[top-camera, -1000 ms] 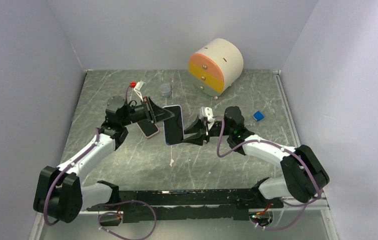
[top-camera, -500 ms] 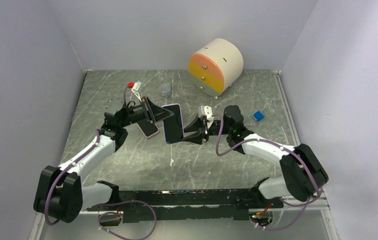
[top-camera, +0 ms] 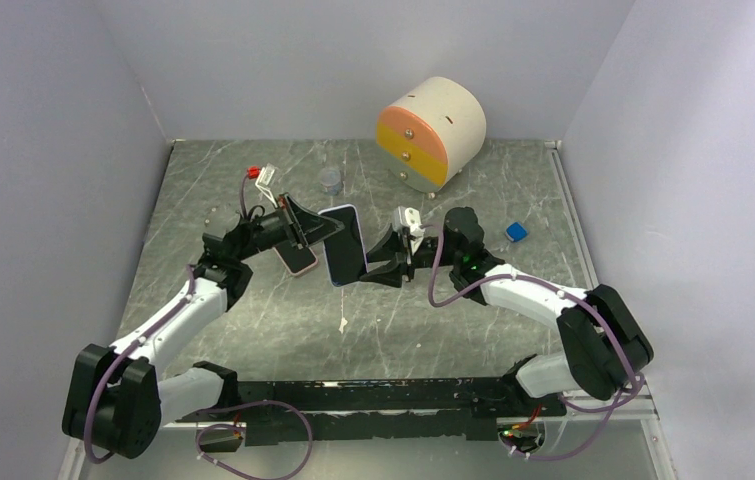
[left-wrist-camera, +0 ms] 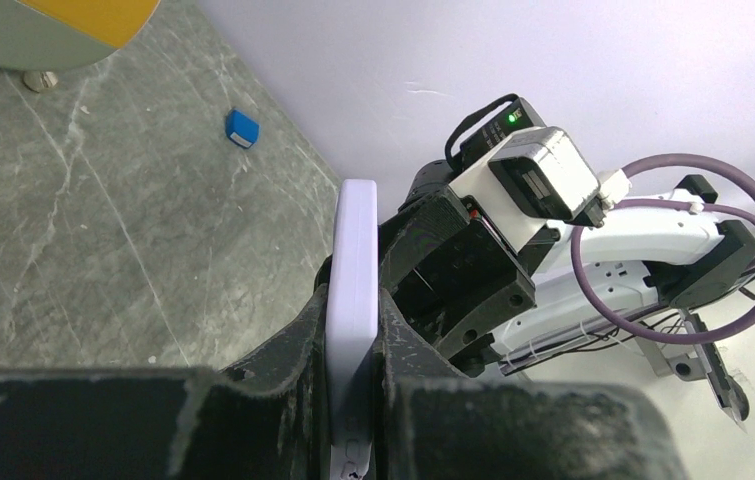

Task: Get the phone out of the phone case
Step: Remove the phone case from the phone.

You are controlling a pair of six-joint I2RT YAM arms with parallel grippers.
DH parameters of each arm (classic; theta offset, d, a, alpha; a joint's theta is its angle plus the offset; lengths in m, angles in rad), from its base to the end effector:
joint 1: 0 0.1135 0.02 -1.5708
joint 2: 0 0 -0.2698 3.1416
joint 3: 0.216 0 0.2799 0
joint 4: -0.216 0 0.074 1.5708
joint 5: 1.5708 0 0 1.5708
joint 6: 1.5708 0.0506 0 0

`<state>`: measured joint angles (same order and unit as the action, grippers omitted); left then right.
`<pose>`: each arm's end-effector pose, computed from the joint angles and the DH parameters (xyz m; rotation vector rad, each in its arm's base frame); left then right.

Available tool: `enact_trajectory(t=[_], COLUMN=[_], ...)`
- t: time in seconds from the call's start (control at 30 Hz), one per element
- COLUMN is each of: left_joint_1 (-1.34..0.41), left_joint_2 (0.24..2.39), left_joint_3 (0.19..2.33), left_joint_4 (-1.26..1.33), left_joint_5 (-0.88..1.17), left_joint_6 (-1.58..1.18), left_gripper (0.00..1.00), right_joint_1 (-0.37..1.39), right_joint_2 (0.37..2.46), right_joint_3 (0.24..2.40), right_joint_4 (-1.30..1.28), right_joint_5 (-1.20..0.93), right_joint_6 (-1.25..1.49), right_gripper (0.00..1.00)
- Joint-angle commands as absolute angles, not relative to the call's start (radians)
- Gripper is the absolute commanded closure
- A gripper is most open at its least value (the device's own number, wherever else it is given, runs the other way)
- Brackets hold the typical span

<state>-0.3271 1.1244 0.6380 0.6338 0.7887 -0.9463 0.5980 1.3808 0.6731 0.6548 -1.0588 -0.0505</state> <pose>0.2553 -0.1245 0.2982 0.2349 1.6671 -1.5526 0.2350 0.2135 0.2411 -1.2946 1.1819 1.2564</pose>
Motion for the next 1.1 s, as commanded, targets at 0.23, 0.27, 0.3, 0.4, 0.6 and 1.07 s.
enact_trajectory(t=[0.23,0.27,0.3,0.4,0.6,1.07], left_joint_1=[-0.339,-0.338,-0.339,-0.339,-0.339,-0.339], left_joint_2=[1.041,1.037,1.033,1.027,1.028,1.006], left_joint_3=[0.654,0.652,0.650,0.642,0.627,0.593], left_joint_4=[0.711,0.709,0.708,0.715,0.752,0.779], left_joint_5=[0.757,0.753,0.749,0.741,0.744,0.727], left_joint_6=[-0.973,-0.968,-0.965,-0.962,-0.966,-0.926], left_gripper=[0.98,0.98,0.98,0.98,0.97,0.98], right_joint_1=[0.584,0.584,0.584,0.584,0.584,0.572], right_joint_2=[1.388,1.388,1.388,1.384,1.382,1.378], right_joint_3=[0.700,0.700,0.698,0.698,0.702,0.707], right_joint_4=[0.659,0.661,0.665,0.670,0.673,0.687], right_joint_5=[-1.098,-1.100,-1.100,-1.098,-1.105,-1.101], right_joint_6=[-0.034,-0.033,-0.028,-0.022,-0.009,0.045], right_gripper=[0.59,0.59,0.58,0.56,0.57,0.53])
